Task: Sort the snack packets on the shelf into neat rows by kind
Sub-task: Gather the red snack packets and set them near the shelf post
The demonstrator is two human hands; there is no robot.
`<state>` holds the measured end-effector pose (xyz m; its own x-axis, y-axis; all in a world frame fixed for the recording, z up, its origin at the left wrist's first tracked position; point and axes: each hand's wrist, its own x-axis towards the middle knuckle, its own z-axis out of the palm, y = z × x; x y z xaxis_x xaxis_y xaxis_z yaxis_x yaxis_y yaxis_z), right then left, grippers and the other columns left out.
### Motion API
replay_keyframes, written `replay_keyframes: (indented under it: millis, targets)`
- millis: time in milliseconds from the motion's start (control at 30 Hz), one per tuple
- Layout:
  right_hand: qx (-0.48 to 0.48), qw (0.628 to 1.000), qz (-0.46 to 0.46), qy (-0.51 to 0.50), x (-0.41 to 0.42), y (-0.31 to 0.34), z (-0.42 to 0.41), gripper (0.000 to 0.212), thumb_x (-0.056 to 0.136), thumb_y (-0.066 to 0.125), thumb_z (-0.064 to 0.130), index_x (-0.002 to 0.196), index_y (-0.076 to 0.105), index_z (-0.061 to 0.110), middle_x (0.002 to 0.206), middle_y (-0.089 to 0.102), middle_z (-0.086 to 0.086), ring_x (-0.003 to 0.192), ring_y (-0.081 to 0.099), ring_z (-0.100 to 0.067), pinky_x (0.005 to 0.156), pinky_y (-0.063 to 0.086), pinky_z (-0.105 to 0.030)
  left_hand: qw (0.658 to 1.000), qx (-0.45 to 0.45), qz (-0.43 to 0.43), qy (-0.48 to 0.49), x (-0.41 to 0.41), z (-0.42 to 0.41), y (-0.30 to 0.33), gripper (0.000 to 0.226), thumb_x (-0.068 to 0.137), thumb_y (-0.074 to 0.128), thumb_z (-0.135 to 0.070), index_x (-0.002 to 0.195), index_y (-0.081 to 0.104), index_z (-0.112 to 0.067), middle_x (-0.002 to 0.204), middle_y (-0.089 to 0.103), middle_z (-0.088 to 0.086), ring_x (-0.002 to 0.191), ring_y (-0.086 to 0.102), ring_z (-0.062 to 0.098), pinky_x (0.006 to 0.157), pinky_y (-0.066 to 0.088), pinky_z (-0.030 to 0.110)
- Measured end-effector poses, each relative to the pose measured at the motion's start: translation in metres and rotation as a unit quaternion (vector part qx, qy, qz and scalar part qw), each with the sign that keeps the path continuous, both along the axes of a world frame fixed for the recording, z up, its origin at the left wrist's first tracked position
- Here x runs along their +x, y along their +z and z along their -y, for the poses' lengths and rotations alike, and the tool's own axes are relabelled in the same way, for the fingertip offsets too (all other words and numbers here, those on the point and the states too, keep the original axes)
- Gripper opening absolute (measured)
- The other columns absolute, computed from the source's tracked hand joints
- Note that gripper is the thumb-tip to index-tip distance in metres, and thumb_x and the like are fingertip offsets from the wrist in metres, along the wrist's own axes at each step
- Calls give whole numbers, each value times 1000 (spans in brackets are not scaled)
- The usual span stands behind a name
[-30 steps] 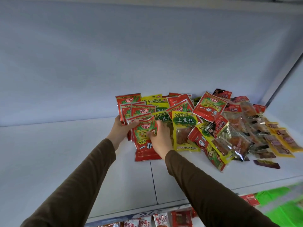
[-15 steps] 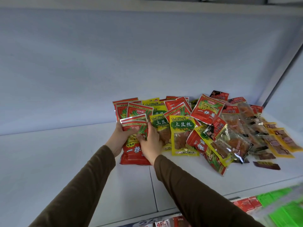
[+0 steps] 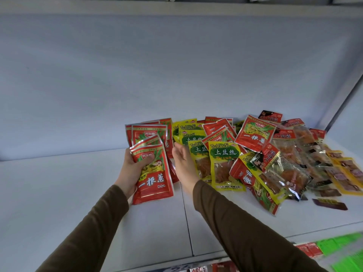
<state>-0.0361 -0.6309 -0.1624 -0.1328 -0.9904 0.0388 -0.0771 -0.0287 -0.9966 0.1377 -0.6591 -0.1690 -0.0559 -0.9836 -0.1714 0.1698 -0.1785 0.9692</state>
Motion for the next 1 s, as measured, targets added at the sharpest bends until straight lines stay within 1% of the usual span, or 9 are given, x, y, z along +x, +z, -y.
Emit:
replay_keyframes:
  millis: [67,167,233,300,467,633,733,833,1000]
  targets:
    - [22,999,-12,-24,-1,4,7,43,108,38,37,147,42,19,142,52,2,131,52,-13,106,46,-33,1000,-2,-11,13,11,0,6,53,83,84,-27,123,51,-34,104,78,6,87,78,36,67,63,46]
    - [54,998,-31,-17,3,4,20,33,107,44,20,140,50,17,129,60,4,126,57,-17,95,48,-27,1000,-8,-23,20,24,-1,12,60,78,84,-32,129,52,-33,107,78,5,90,77,37,72,63,50]
    - [64,995,-75,-6,9,3,30,32,104,52,18,136,52,18,129,63,1,123,60,-20,101,51,-38,999,-7,-26,25,28,-4,14,64,74,85,-35,129,52,-33,107,78,5,91,77,36,73,63,50]
    - [64,991,-120,-17,15,2,40,37,99,61,20,135,52,16,128,65,-2,121,61,-23,104,51,-45,999,-3,-29,26,30,-6,13,63,74,84,-35,129,52,-33,108,78,5,91,77,36,73,63,50]
    - [77,971,-208,-87,32,6,67,65,85,79,27,138,44,16,132,61,-4,123,60,-25,103,50,-44,999,5,-43,29,39,-8,11,58,82,82,-32,132,53,-31,112,77,8,93,76,39,77,62,53]
    - [114,985,-113,-66,36,6,81,82,81,82,10,144,29,14,132,59,-9,122,61,-29,104,50,-42,998,9,-46,28,49,-10,11,58,80,82,-33,131,55,-30,112,77,9,93,77,38,73,63,49]
    - [101,995,11,-22,28,2,75,60,85,77,5,135,45,11,127,65,-10,119,63,-30,103,51,-47,998,11,-53,17,53,-12,10,52,82,80,-34,129,59,-27,112,77,9,92,77,37,68,63,45]
    - [92,991,97,20,15,7,62,32,93,70,15,122,58,24,118,71,-2,108,69,-24,90,56,-39,998,17,-60,-1,54,-12,12,53,82,79,-36,129,60,-25,114,77,10,93,77,36,69,63,45]
    - [98,988,110,50,9,26,38,22,99,63,29,121,62,33,114,74,-1,102,73,-23,91,58,-43,997,0,-73,-35,39,-11,23,52,83,78,-34,131,58,-25,116,76,10,97,76,35,70,63,45]
